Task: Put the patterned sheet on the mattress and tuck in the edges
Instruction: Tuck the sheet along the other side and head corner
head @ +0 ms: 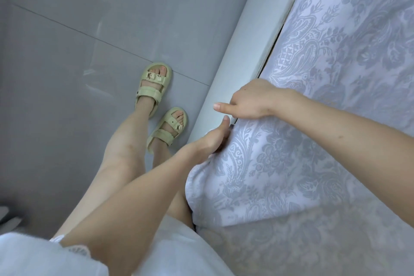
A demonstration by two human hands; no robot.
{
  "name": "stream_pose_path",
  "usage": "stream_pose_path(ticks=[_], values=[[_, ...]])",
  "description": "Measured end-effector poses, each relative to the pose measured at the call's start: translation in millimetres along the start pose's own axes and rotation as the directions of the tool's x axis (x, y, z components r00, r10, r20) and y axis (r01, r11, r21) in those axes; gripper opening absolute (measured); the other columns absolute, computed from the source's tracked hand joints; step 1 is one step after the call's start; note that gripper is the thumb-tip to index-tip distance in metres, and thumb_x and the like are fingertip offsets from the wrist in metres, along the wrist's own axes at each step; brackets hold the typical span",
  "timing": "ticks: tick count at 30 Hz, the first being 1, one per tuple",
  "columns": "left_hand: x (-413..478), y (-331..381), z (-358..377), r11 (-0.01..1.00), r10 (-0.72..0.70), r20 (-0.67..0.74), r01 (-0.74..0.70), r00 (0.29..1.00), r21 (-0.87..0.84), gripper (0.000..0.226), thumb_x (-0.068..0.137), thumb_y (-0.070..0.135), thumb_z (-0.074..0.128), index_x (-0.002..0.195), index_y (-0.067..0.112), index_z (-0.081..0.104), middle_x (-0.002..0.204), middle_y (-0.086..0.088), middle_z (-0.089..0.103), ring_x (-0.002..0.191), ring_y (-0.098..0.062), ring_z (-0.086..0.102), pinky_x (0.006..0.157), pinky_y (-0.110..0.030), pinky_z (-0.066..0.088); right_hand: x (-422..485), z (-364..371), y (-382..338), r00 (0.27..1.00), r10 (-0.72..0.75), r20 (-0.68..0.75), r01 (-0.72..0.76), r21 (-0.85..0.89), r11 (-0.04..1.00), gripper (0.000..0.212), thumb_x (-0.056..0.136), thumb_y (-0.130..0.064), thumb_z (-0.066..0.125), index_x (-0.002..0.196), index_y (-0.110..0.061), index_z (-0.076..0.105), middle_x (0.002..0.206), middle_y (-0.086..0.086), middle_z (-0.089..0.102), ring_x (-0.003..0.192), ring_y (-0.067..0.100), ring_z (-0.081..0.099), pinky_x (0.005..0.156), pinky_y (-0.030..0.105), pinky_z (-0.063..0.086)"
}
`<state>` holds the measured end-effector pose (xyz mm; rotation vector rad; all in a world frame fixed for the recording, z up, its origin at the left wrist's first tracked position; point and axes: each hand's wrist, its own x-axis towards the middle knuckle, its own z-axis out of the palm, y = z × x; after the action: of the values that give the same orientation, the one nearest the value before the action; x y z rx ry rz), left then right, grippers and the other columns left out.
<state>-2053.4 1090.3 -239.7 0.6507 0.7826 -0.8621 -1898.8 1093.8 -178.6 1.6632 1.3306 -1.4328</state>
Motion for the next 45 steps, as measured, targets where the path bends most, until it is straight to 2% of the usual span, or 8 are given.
stream_pose_path(ticks=[6,12,18,27,34,37,40,45], values=[[-34.7,-57.9,-27.6,0.991,0.127,-0.594,-0.125,0.794,0.045,0.058,0.100,0.045,0.025,0.061,0.025,0.063,0.080,0.010,0.063,0.084,-0.015,0.052,0.092,-0.034,0.035,6.1,4.6,-9.1,0.994,0.091,0.056,-0.092,0.022,0.995,0.081,0.089,-0.070,0.004,0.106,-0.025,0.069,0.116,0.000,0.064,0.114,0.024,0.054,0.089,0.033,0.035],[-60.4,-110.5,-29.5,0.988,-0.058,-0.450,-0.013,0.891,-0.153,0.053,0.100,0.046,0.030,0.077,0.017,0.068,0.105,-0.003,0.067,0.108,-0.027,0.056,0.100,-0.039,0.040,15.9,20.4,-38.0,0.960,0.111,0.258,-0.139,0.093,0.986,0.083,0.091,-0.068,0.006,0.109,-0.018,0.070,0.130,0.001,0.058,0.117,0.022,0.053,0.094,0.032,0.033],[-64.5,-120.2,-19.8,0.949,0.085,-0.407,-0.198,0.909,-0.246,0.045,0.102,0.038,0.030,0.107,0.014,0.068,0.109,-0.002,0.067,0.095,-0.010,0.062,0.081,-0.020,0.047,26.7,38.6,-68.6,0.828,0.212,0.519,-0.289,0.072,0.955,0.087,0.092,-0.066,0.005,0.122,-0.007,0.062,0.132,0.007,0.056,0.119,0.025,0.052,0.104,0.034,0.031],[-44.6,-127.7,21.9,0.929,0.304,-0.175,-0.332,0.937,-0.164,0.049,0.092,0.065,0.022,0.124,0.048,0.054,0.132,0.023,0.054,0.125,0.005,0.045,0.114,-0.030,0.027,26.2,49.2,-73.1,0.813,0.267,0.517,-0.334,0.039,0.942,0.088,0.089,-0.071,0.008,0.133,-0.007,0.050,0.133,0.008,0.054,0.122,0.027,0.049,0.105,0.033,0.030],[1.0,-110.9,26.3,0.977,0.074,0.064,-0.060,0.995,-0.204,0.070,0.080,0.081,0.015,0.136,0.047,0.039,0.135,0.012,0.052,0.123,-0.010,0.049,0.110,-0.037,0.033,13.0,46.8,-67.4,0.841,0.279,0.464,-0.323,0.017,0.946,0.090,0.088,-0.072,0.006,0.114,-0.009,0.064,0.112,0.006,0.059,0.098,0.023,0.052,0.088,0.030,0.033],[5.5,-106.0,14.8,0.990,0.011,0.096,0.003,0.995,-0.144,0.070,0.078,0.083,0.009,0.129,0.051,0.045,0.131,0.012,0.055,0.119,-0.012,0.051,0.108,-0.037,0.034,24.6,51.6,-69.3,0.844,0.299,0.445,-0.318,-0.034,0.948,0.089,0.088,-0.072,0.005,0.124,-0.013,0.060,0.129,0.008,0.056,0.110,0.025,0.051,0.097,0.034,0.031],[-0.5,-104.8,2.8,0.996,0.002,0.048,0.003,0.999,-0.090,0.074,0.076,0.085,0.011,0.118,0.044,0.057,0.121,0.011,0.062,0.113,-0.013,0.055,0.100,-0.032,0.041,36.8,59.5,-68.5,0.835,0.318,0.449,-0.285,-0.142,0.948,0.085,0.089,-0.070,0.004,0.140,-0.015,0.044,0.148,0.008,0.039,0.135,0.026,0.037,0.109,0.037,0.024],[-8.7,-97.4,4.7,0.940,0.195,-0.216,-0.245,0.957,-0.237,0.068,0.098,0.055,0.012,0.111,0.015,0.065,0.107,0.001,0.067,0.094,-0.009,0.063,0.080,-0.015,0.048,55.6,74.7,-64.2,0.792,0.319,0.520,-0.254,-0.194,0.948,0.081,0.087,-0.073,0.007,0.140,-0.024,0.044,0.143,0.004,0.045,0.132,0.026,0.041,0.113,0.043,0.025]])
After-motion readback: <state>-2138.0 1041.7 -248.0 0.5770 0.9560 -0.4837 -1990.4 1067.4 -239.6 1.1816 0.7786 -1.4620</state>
